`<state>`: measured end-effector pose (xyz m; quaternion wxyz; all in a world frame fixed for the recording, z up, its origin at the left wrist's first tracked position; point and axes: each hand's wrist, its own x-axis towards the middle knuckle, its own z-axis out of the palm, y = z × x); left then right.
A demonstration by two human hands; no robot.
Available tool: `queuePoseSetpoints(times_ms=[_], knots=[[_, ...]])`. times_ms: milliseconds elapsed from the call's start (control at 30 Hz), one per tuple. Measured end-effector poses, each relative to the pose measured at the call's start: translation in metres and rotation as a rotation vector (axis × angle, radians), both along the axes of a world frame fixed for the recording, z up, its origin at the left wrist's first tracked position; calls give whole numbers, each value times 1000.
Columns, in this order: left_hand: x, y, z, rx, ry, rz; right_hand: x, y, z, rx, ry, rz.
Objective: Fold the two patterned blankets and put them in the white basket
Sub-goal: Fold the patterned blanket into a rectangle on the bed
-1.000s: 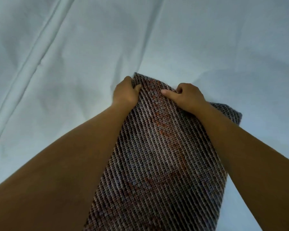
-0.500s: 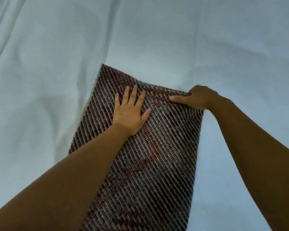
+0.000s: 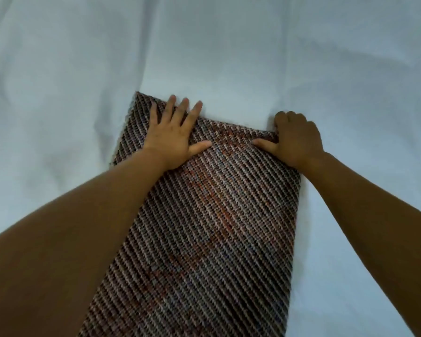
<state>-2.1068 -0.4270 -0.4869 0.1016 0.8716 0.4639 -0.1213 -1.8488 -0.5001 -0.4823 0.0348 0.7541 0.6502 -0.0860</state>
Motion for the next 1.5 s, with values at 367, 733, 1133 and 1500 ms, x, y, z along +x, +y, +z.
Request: queuePoseSetpoints(times_ms=[367, 733, 1133, 1500], knots=[[-18, 57, 70, -102, 196, -183, -15, 20, 41, -384, 57, 104], [-76, -26, 140, 113, -97, -77, -58, -53, 125, 35, -63, -36], [-186, -237, 183, 194, -199, -98, -165, -280, 177, 221, -97, -2], [-262, -415, 96, 213, -122, -281, -237, -448, 92, -44, 11, 16]])
